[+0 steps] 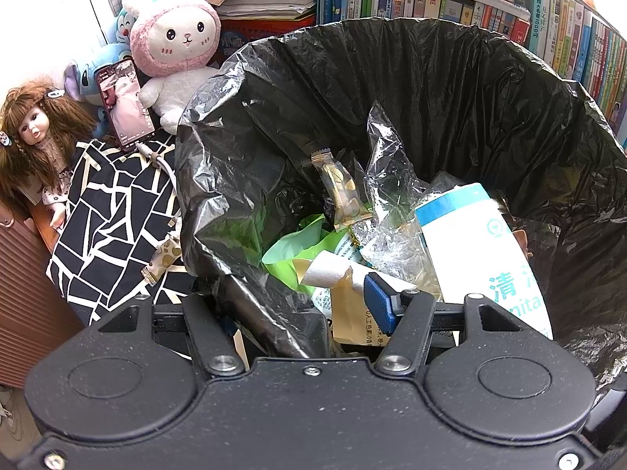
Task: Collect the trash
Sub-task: 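Move the right gripper back to the clear wrapper on the cloth, then close the right gripper on the small clear wrapper and lift it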
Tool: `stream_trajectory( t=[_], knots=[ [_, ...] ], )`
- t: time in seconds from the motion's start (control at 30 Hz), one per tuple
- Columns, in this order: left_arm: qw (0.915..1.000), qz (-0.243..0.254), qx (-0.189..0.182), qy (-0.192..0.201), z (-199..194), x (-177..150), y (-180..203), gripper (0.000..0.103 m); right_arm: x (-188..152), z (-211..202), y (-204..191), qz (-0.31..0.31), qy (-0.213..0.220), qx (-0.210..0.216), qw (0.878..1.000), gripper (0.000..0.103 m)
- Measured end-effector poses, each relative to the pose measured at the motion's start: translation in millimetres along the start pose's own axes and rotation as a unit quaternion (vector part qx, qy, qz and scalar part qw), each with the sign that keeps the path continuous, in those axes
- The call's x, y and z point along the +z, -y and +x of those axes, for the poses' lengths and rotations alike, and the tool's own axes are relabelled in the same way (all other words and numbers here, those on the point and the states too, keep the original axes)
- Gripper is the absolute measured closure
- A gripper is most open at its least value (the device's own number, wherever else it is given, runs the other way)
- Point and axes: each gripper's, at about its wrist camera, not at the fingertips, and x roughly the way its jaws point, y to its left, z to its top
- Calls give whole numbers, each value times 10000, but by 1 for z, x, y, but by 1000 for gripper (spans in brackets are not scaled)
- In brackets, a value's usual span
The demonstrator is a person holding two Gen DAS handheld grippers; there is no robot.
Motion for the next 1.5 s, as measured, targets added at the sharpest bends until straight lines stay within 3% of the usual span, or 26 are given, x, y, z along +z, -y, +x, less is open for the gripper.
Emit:
stream_trajectory(
  t=[0.23,0.3,0.37,0.47,0.97,1.5],
  knots=[
    [10000,36,10,-22,1,1,0,44,4,35,-23,-471,-426,138,9979,27],
    [10000,35,10,-21,0,1,1,44,4,37,-25,-495,-466,104,9976,36],
    [10000,29,16,-20,0,1,0,44,5,36,-26,-446,-447,102,9980,55],
    [10000,14,37,-16,1,1,1,44,5,29,-19,-303,-396,105,9987,69],
    [10000,11,40,-12,1,1,1,44,24,-27,9,424,499,134,9978,69],
    [10000,1,30,-3,1,2,1,44,63,-110,11,484,1823,238,9818,69]
  ],
)
